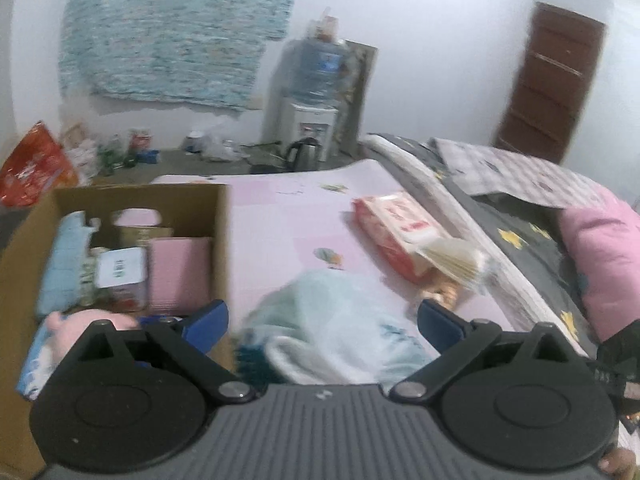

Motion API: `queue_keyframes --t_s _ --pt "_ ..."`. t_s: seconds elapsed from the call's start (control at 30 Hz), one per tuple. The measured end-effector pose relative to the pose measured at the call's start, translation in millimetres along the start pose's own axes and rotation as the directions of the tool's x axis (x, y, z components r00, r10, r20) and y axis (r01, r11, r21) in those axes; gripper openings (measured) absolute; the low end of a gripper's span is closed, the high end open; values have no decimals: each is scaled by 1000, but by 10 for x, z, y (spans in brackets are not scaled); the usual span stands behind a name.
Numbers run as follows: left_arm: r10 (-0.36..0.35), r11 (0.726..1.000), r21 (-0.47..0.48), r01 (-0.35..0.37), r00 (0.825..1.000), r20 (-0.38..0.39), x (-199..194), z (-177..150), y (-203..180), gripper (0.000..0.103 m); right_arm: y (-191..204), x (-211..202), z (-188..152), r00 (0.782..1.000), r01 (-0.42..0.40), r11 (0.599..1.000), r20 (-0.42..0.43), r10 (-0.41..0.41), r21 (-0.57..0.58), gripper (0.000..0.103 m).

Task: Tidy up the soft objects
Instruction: 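Grasp the white tissue pack with the right tool and lift it, then lower the tissue pack onto the bed and open the right tool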

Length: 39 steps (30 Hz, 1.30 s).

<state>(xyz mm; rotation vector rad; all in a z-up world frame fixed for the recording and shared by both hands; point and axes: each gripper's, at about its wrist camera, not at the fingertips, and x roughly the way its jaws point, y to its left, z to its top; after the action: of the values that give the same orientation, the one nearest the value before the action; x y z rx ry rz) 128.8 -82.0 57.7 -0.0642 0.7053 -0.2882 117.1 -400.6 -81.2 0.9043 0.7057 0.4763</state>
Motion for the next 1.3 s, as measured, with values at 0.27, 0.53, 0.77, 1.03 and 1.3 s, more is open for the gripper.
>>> queue_keyframes --t_s 0.27,0.53,0.77,1.03,1.3 --pt "-44 996 81 48 997 -56 433 -166 -563 98 -520 -393 645 968 122 990 213 -133 64 97" --pt "-59 994 84 71 989 -133 699 -307 -713 74 -1161 -39 1358 935 188 965 269 -233 183 89" --pt "-46 996 74 59 986 -160 770 -362 -693 62 -1366 301 1533 944 217 960 211 -253 179 40" --pt "-56 997 38 63 984 -168 768 -376 -642 54 -817 -81 1402 933 303 944 240 -268 -127 36" --pt "-108 994 -1 109 983 -147 599 -435 -632 54 -40 -283 619 830 523 555 239 -504 -647 36"
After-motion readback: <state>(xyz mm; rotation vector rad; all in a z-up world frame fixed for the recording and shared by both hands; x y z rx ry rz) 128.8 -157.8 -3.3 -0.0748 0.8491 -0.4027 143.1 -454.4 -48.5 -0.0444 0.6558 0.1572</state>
